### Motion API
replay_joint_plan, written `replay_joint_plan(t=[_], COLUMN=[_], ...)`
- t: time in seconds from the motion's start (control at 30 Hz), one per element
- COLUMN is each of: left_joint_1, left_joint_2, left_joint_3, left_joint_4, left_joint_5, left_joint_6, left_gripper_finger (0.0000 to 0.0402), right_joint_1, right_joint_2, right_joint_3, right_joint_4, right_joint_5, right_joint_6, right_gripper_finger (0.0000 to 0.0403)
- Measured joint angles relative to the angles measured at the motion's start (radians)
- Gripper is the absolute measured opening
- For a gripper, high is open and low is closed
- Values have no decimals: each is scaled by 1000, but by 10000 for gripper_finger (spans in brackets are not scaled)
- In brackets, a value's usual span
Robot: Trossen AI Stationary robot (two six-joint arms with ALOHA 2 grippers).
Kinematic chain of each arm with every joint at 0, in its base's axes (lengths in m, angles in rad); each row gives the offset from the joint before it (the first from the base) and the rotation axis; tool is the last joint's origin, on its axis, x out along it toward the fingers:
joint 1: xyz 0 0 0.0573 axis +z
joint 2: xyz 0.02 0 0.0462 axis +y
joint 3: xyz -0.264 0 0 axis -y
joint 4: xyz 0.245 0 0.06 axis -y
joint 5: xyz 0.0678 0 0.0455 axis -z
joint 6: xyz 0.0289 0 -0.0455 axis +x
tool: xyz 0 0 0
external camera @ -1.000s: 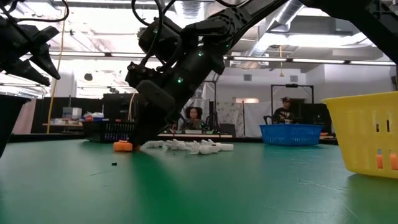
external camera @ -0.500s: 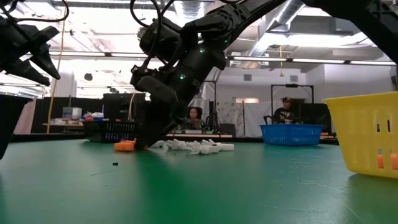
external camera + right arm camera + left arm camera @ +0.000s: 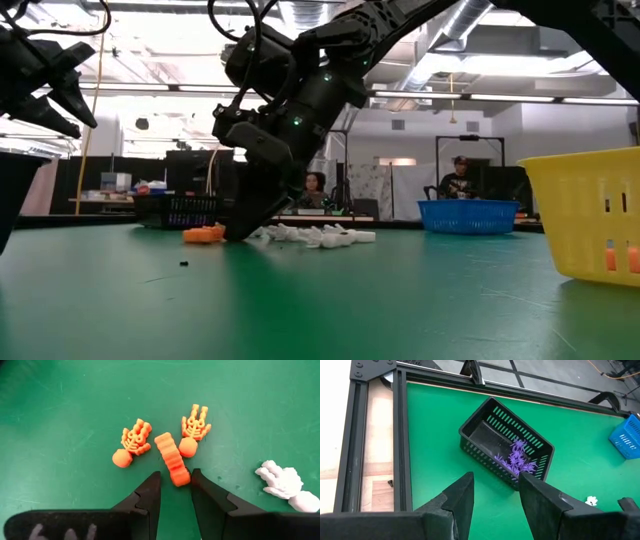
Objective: Sort Halloween decoration
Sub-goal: Put the orange skeleton toy into the yellow basket
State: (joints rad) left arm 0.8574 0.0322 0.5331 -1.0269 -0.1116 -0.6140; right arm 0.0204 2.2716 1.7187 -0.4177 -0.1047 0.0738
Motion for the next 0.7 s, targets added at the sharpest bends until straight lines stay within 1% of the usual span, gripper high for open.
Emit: replay_joint_plan(t=[0.17,0.43,0.53,0.7], left_joint_1=[0,0,0,0], left_joint_2=[0,0,0,0], left_joint_3=[0,0,0,0], left_joint_4=[0,0,0,0], left_joint_5=[0,0,0,0], left_joint_6=[0,0,0,0], left_gripper_finger=[143,143,143,143], right_joint_1=[-1,0,0,1], right_joint_2=[2,3,-1,-20], right_joint_3=[-1,-1,-1,8], right_joint_4=[32,36,34,5], right_joint_5=[0,-3,-3,-2], right_joint_6=[-10,-18,-15,-11], right_gripper_finger=[118,51,33,27])
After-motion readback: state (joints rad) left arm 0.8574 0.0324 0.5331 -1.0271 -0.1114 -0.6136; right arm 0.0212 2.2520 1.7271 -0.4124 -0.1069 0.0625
